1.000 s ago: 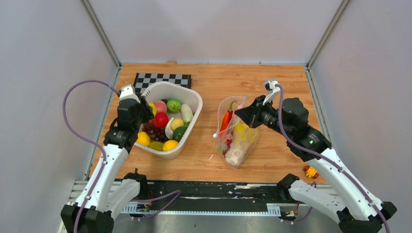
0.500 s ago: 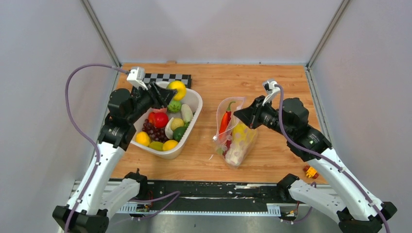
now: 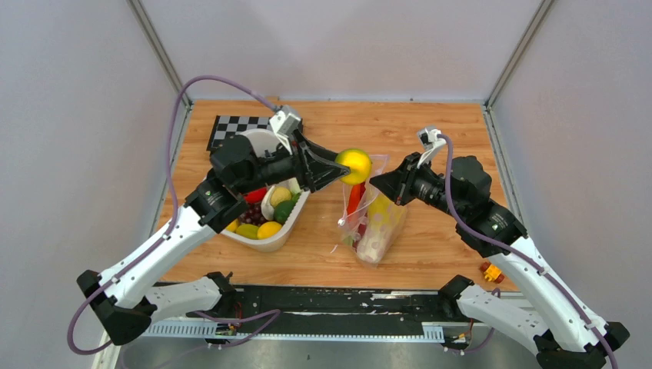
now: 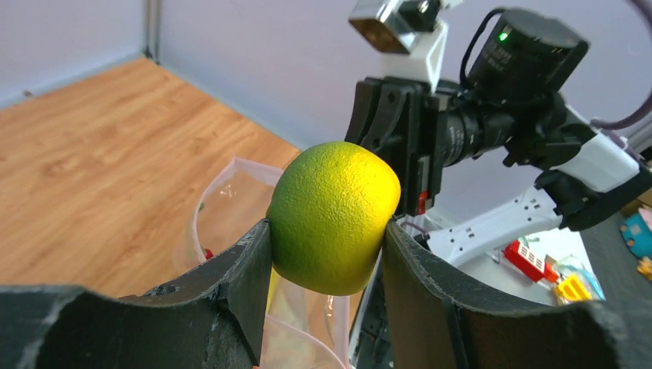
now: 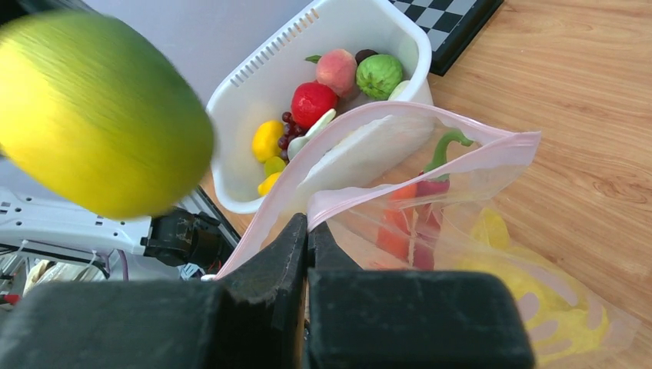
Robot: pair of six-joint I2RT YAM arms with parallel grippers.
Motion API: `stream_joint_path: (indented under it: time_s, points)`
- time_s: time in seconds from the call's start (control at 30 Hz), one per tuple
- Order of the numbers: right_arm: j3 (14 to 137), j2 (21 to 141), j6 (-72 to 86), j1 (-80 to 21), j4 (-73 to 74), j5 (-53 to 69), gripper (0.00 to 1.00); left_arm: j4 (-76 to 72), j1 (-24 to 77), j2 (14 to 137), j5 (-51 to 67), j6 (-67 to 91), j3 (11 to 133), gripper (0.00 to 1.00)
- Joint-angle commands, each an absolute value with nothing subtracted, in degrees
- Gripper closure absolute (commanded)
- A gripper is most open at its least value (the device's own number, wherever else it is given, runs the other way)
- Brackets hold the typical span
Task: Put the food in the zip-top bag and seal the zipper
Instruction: Place the fake fruit in the zipper food storage bag.
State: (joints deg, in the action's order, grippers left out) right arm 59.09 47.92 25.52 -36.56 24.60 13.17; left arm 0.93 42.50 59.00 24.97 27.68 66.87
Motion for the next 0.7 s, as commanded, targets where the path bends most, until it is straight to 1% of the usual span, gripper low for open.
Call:
stream_joint_path:
  time_s: [0.0, 0.23, 0.33, 0.47, 0.63, 0.67]
  points:
    - [60.6, 45.1, 27.1, -36.4, 21.5, 13.4, 1.0, -1.6, 45.6, 62.2, 23.4, 25.8, 66.7, 0.74]
    - [59.3, 42.1, 26.9, -36.4, 20.4, 12.1, 1.0, -0.8, 48.5, 67.0, 22.1, 24.5, 65.2, 0.69]
    - [59.3, 41.5, 26.7, -36.4, 20.6, 12.1, 1.0, 4.4, 48.7, 68.3, 19.0, 20.6, 65.8, 0.67]
    - [59.3, 41.4, 26.4, -36.4, 20.8, 12.9, 1.0, 9.8, 48.7, 70.3, 17.6, 15.9, 68.4, 0.58]
    - [59.7, 42.6, 26.4, -36.4, 20.2, 14.5, 1.0, 8.1, 48.9, 72.2, 22.2, 17.8, 69.3, 0.5]
    - [59.8, 42.6, 26.4, -36.4, 20.2, 14.5, 1.0, 8.1, 49.2, 72.3, 22.3, 17.6, 69.3, 0.46]
